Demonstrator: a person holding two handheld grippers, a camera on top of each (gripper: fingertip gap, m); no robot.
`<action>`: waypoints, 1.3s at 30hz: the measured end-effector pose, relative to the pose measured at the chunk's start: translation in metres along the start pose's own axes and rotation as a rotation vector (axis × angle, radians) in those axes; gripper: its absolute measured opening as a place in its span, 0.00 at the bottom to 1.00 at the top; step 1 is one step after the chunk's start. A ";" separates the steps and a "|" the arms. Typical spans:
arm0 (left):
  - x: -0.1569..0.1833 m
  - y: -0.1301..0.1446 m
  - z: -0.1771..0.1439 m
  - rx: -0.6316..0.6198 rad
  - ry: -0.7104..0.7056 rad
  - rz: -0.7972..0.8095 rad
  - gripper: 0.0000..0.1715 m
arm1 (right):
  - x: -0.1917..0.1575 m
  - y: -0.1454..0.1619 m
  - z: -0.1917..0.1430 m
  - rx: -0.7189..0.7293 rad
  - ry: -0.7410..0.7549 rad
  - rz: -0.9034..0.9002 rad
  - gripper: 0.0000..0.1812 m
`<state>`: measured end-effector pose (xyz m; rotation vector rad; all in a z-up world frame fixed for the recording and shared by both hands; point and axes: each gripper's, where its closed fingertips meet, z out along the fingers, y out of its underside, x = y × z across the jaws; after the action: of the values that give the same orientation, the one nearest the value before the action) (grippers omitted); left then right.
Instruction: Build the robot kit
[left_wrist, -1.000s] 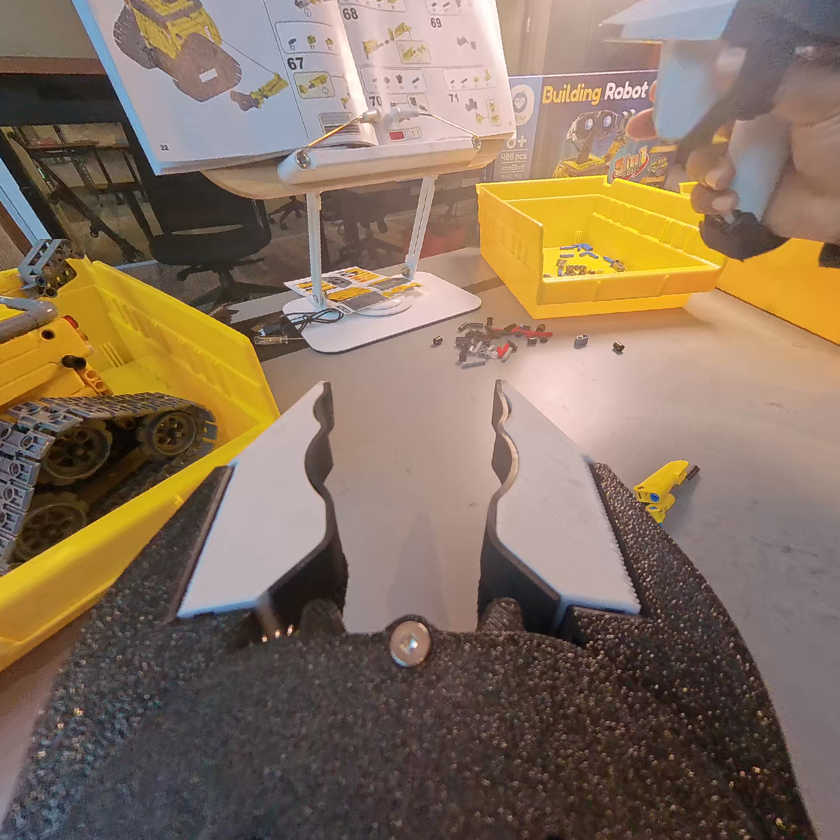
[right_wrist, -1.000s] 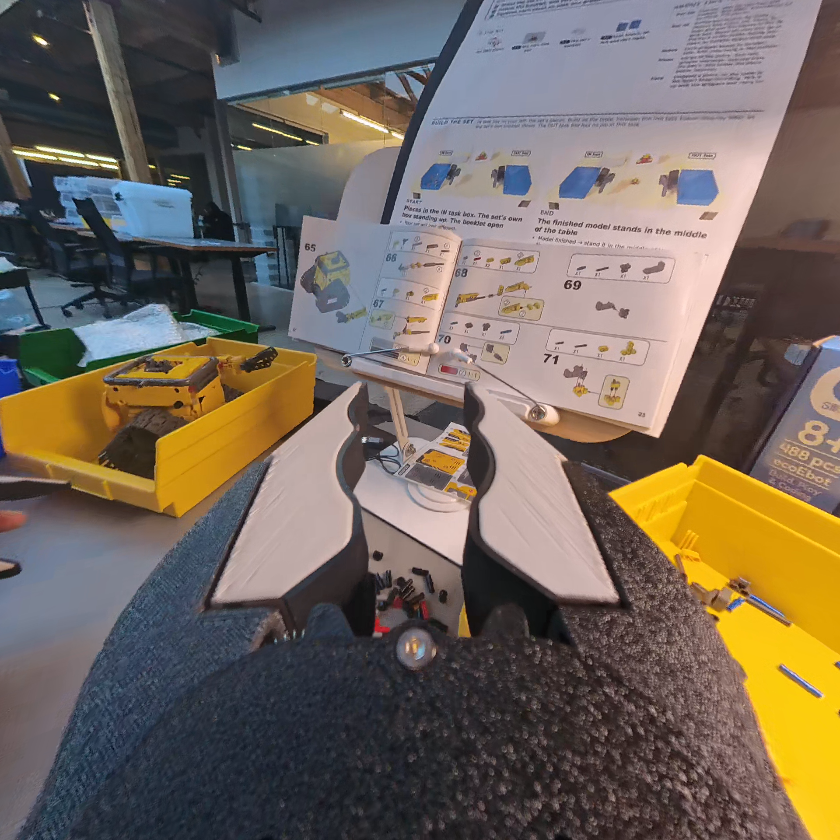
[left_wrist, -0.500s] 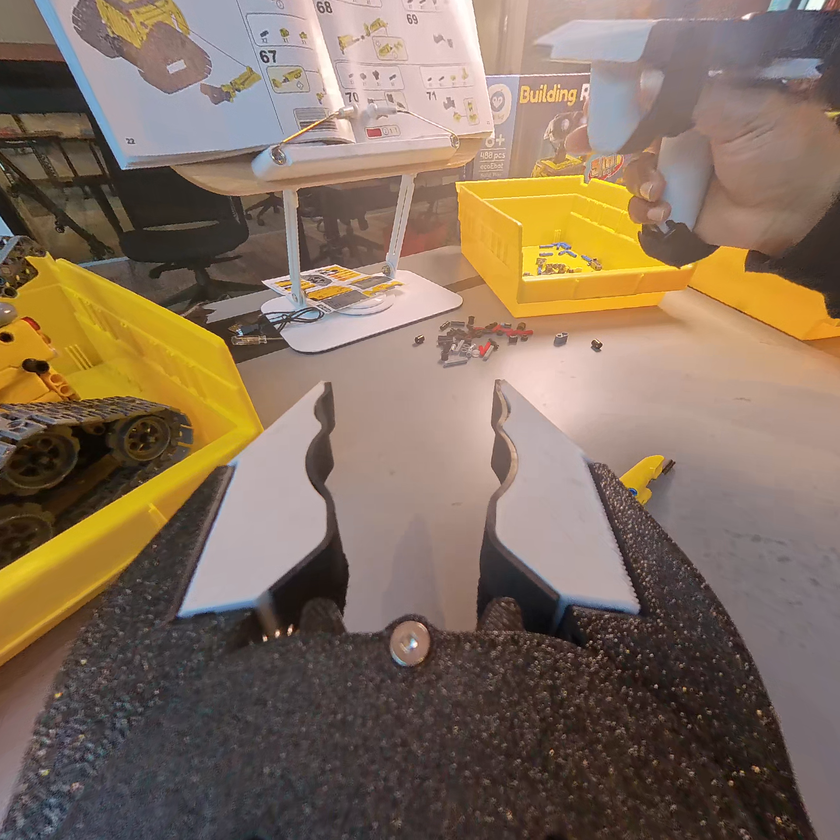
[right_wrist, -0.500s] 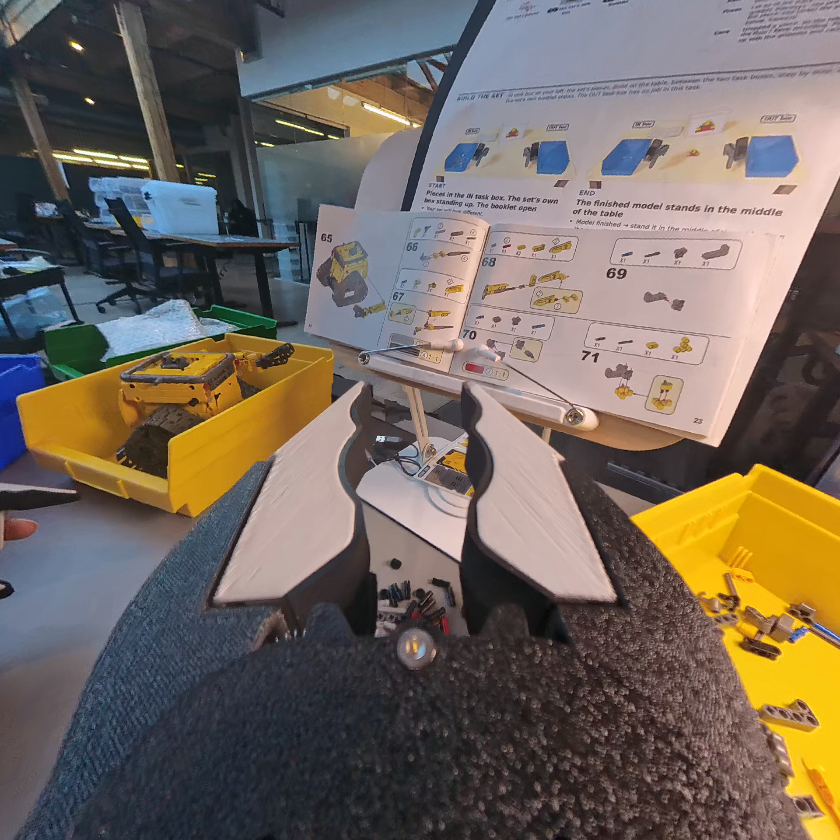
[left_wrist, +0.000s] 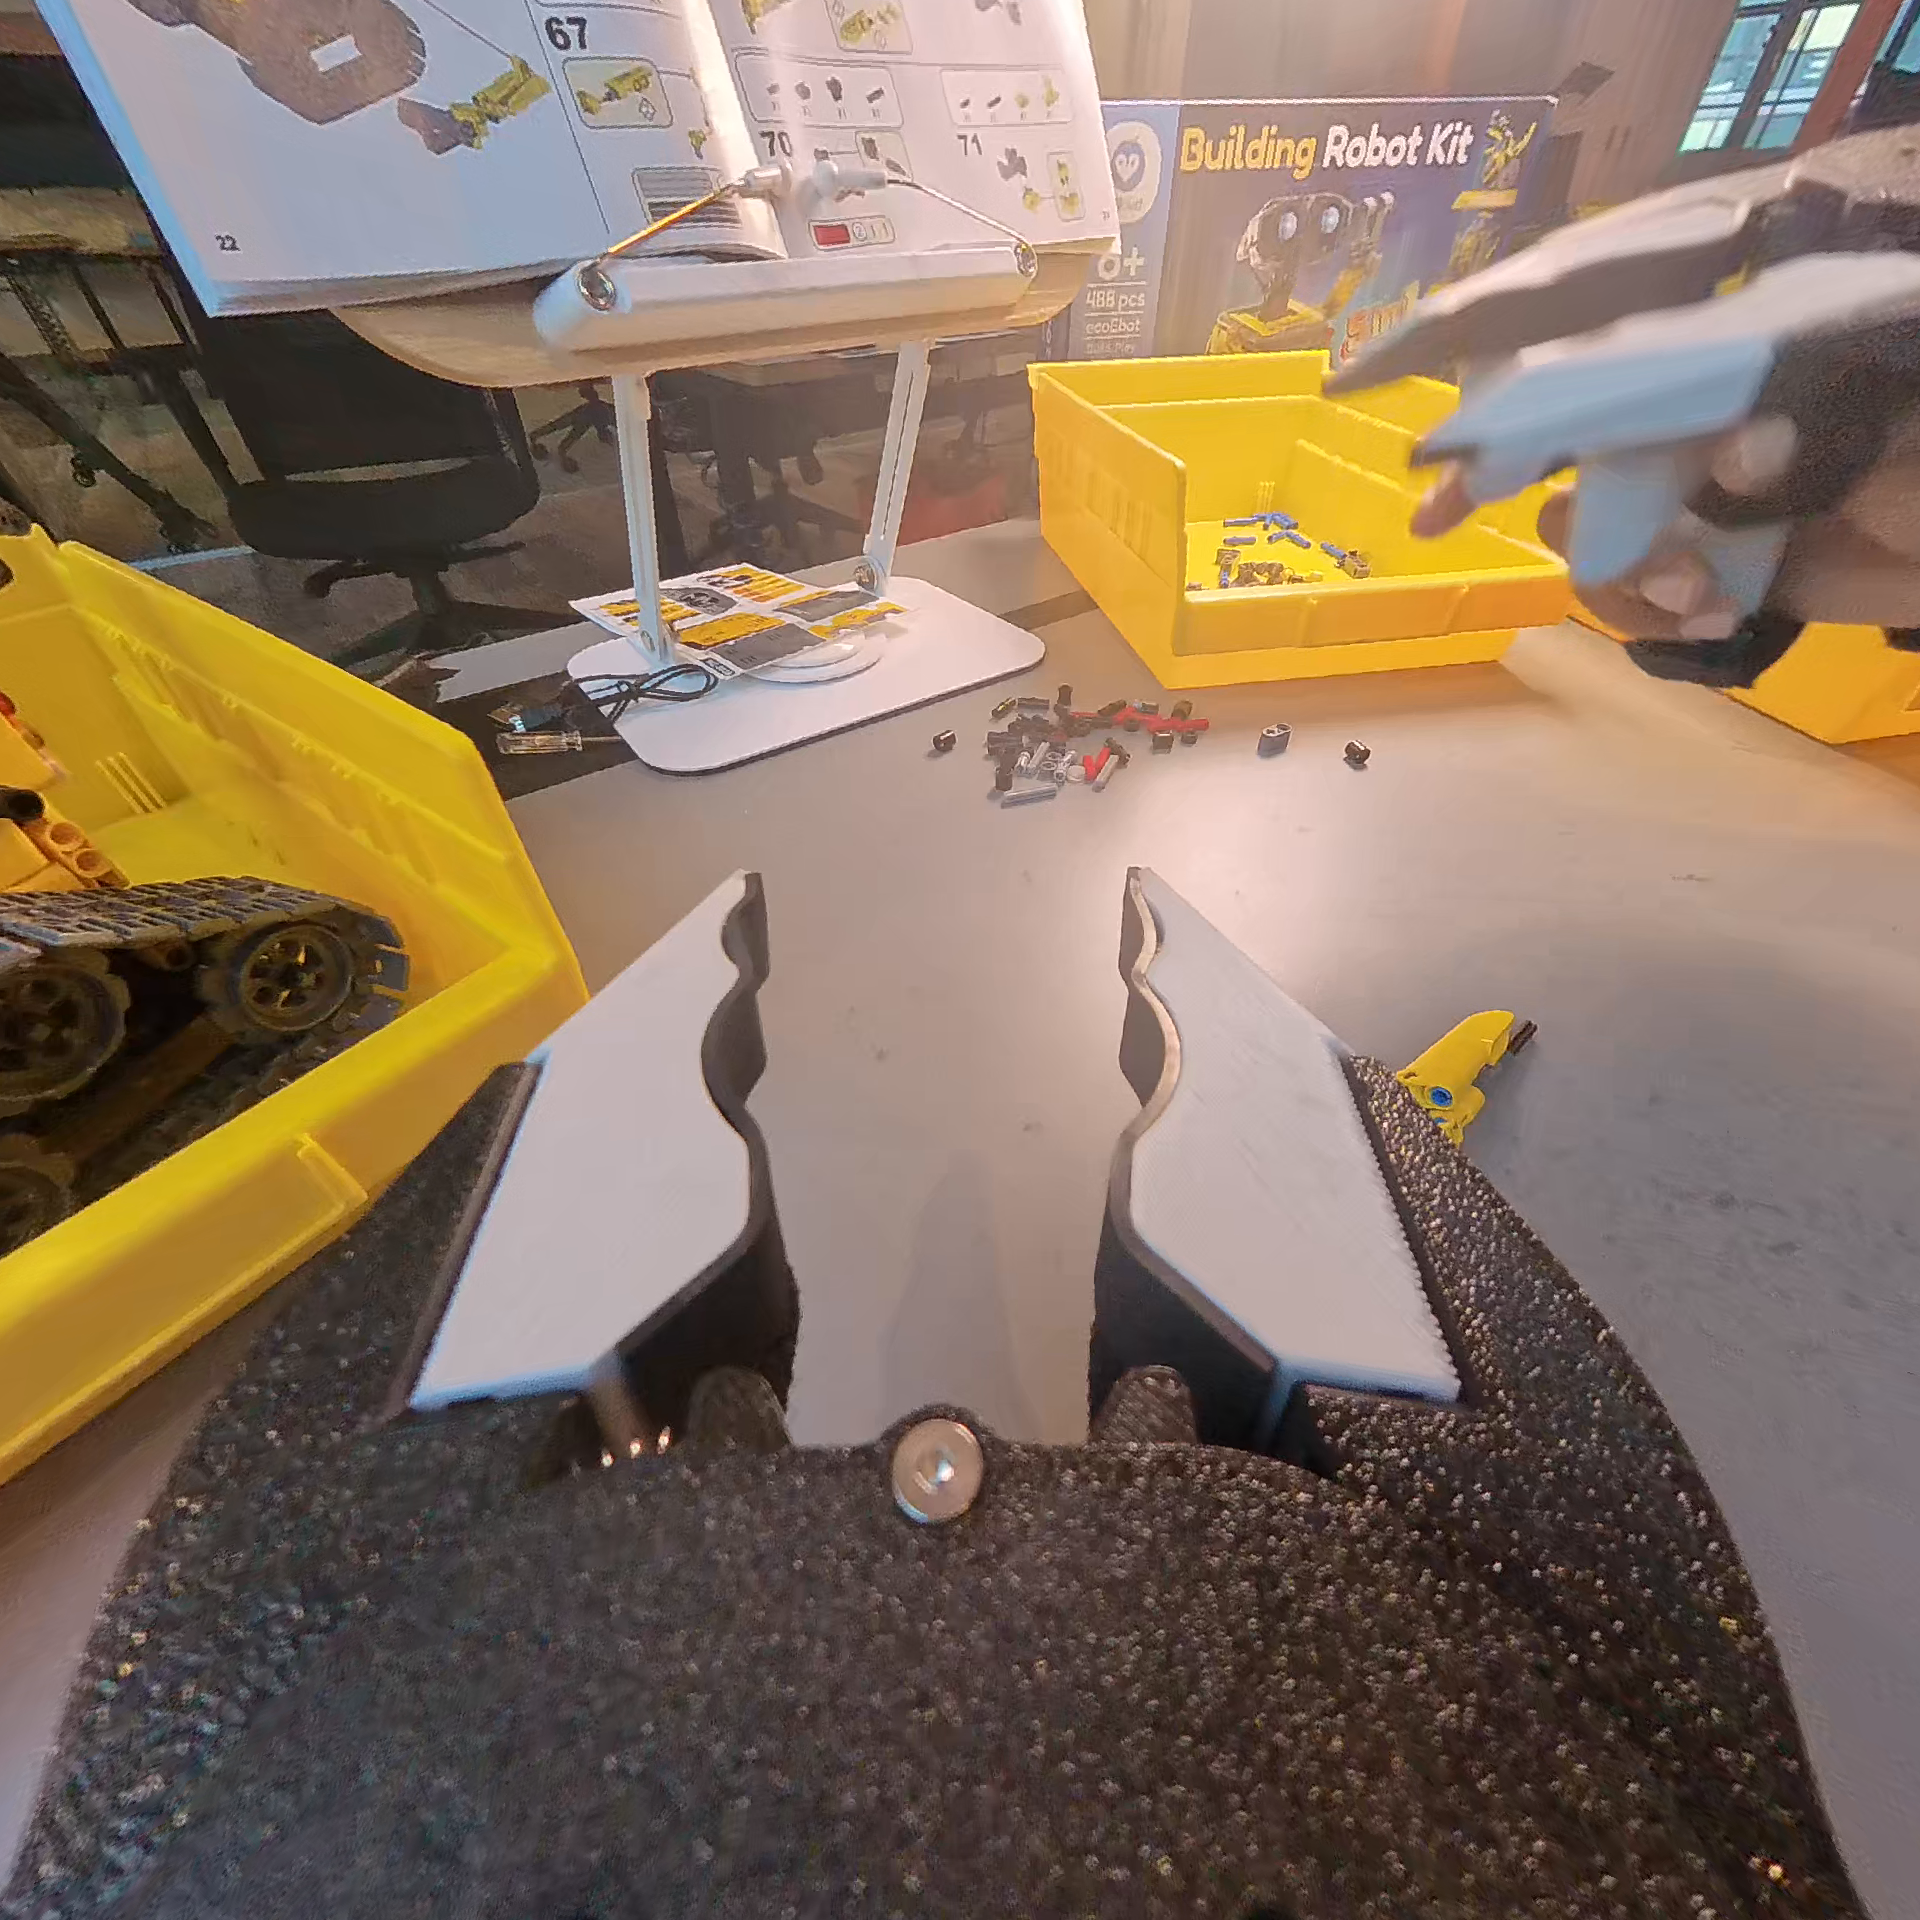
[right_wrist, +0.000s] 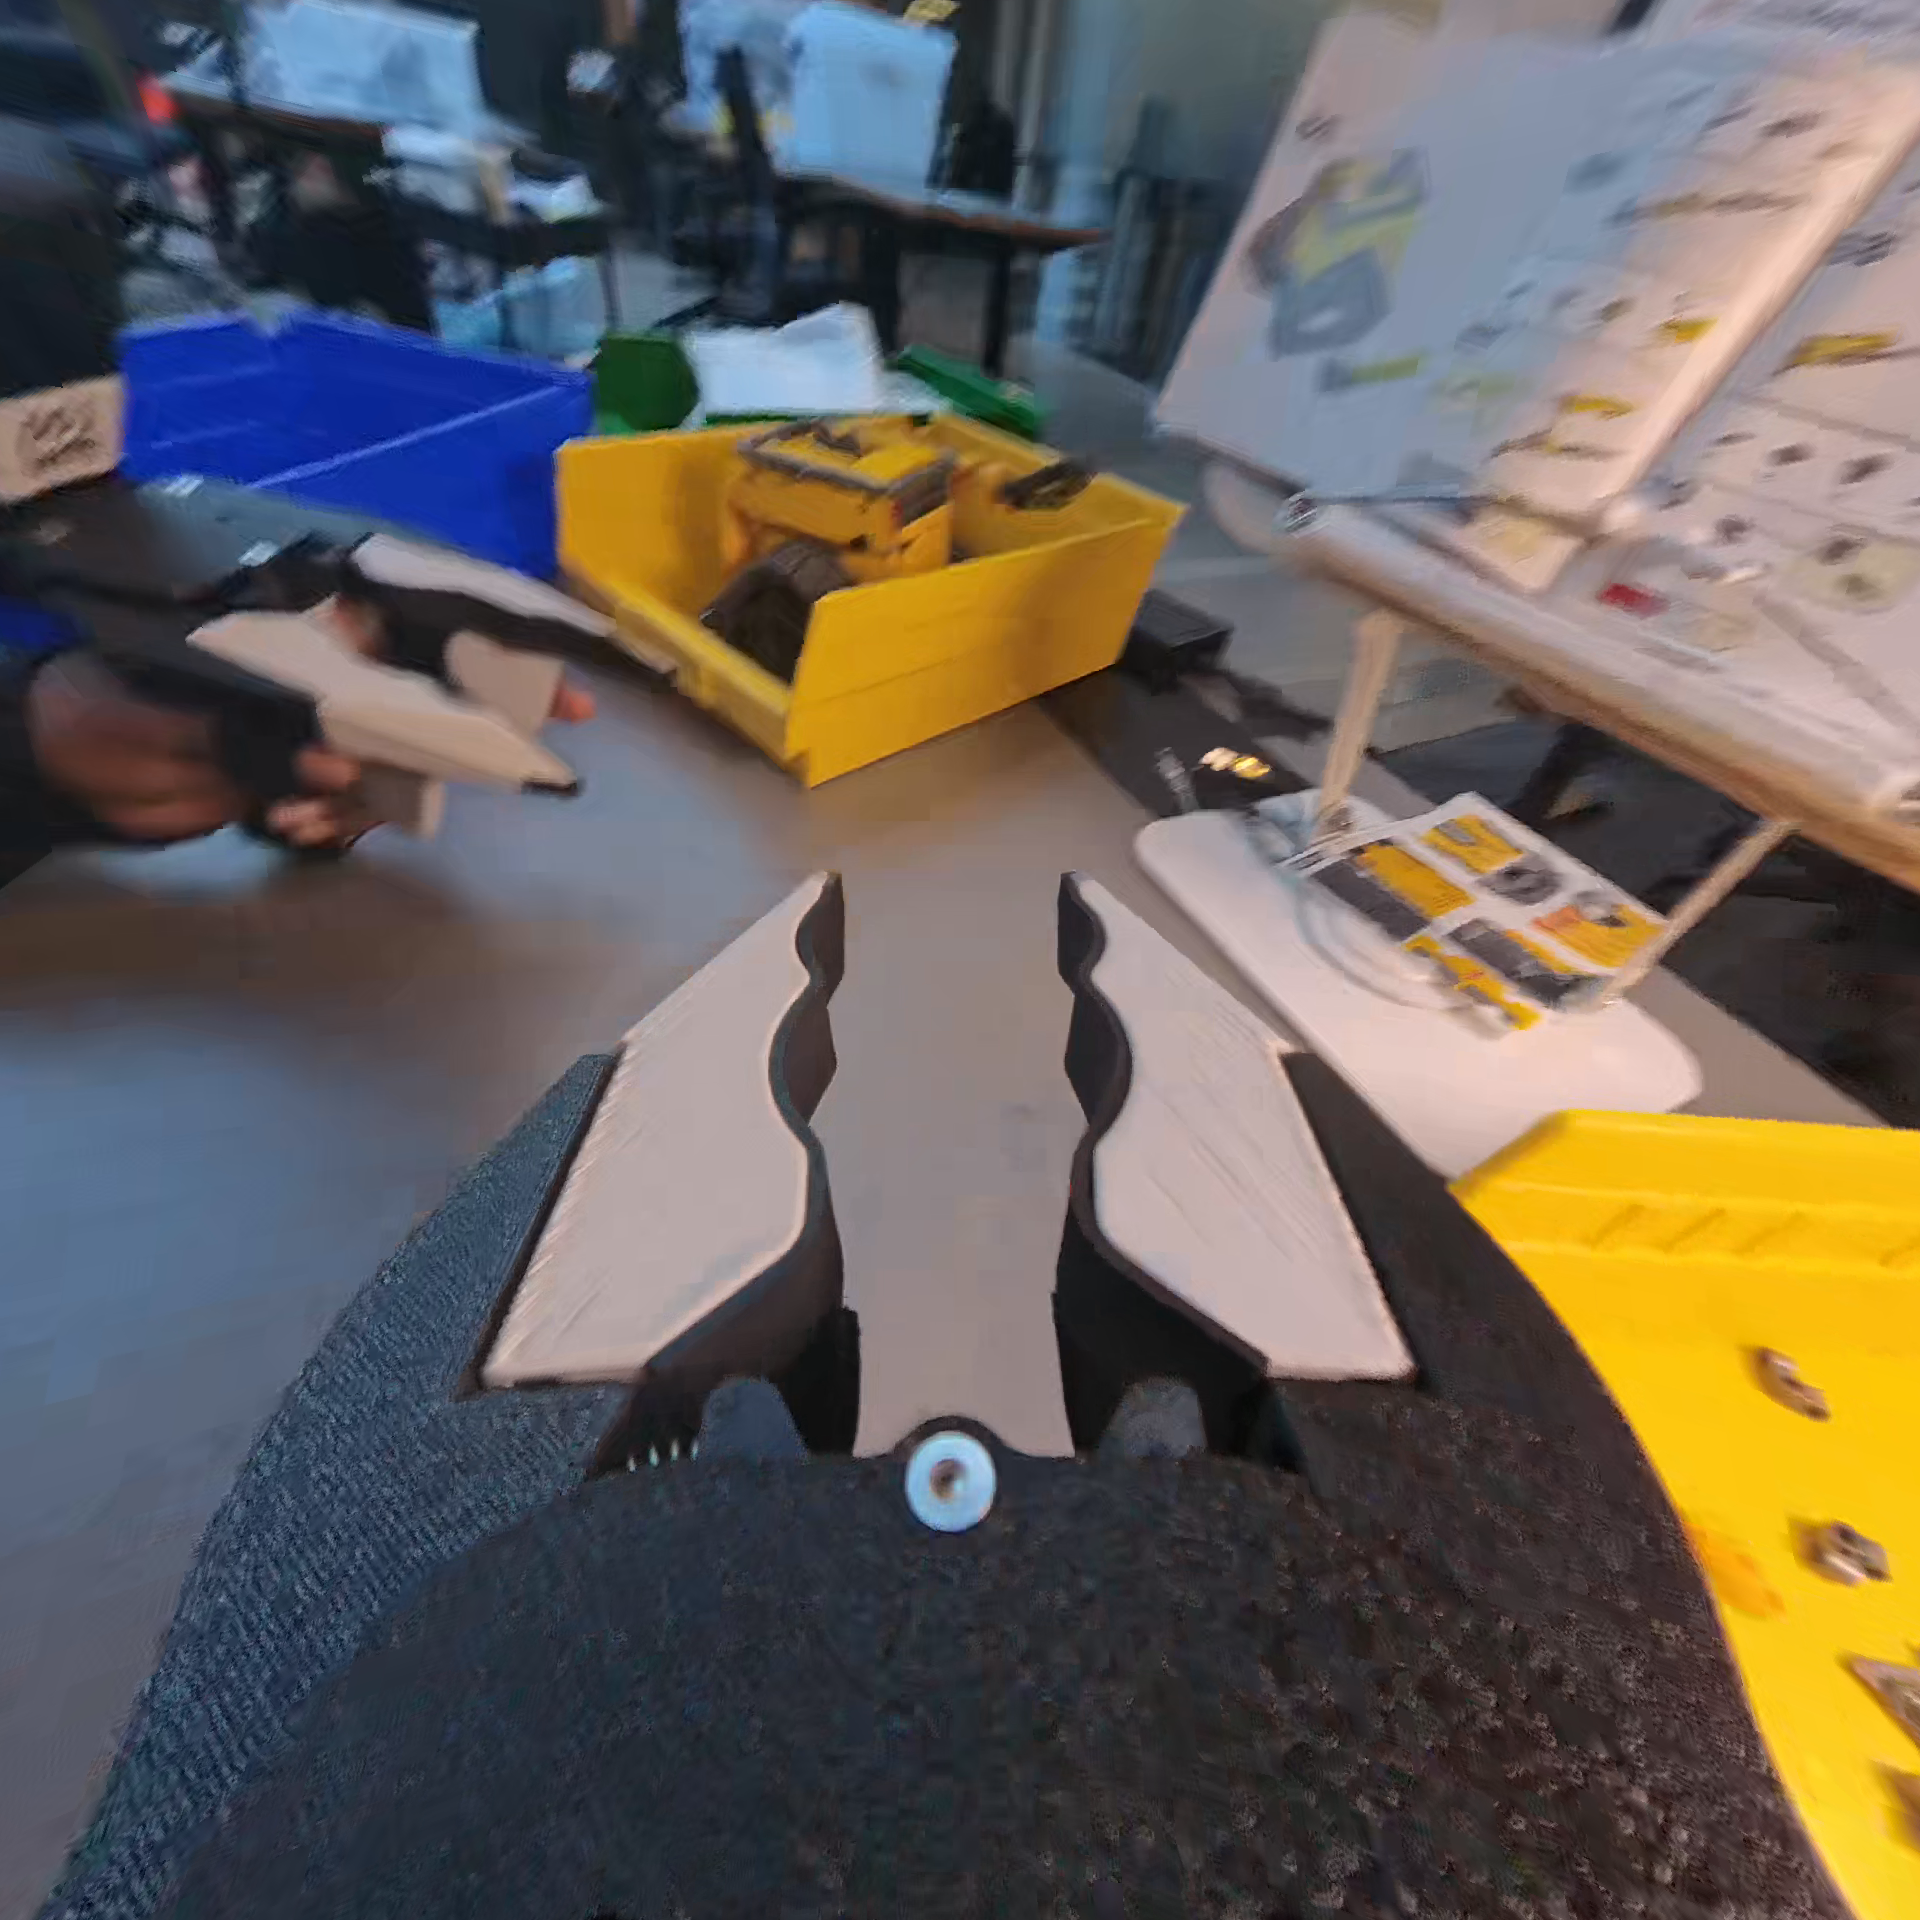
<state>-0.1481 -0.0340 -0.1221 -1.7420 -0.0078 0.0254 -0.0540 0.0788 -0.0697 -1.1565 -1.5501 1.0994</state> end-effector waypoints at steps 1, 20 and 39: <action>0.000 0.000 0.000 -0.001 0.002 -0.002 0.39 | -0.023 0.017 -0.001 -0.075 -0.097 -0.016 0.25; 0.012 0.003 0.002 -0.027 0.030 0.053 0.39 | -0.122 0.113 0.001 -0.416 -0.395 -0.246 0.08; 0.029 0.005 0.003 -0.037 0.076 0.069 0.39 | -0.121 0.110 -0.007 -0.398 -0.396 -0.282 0.05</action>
<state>-0.1191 -0.0309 -0.1283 -1.7791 0.1077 0.0096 -0.0048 -0.0188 -0.1916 -0.9624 -2.2421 0.8855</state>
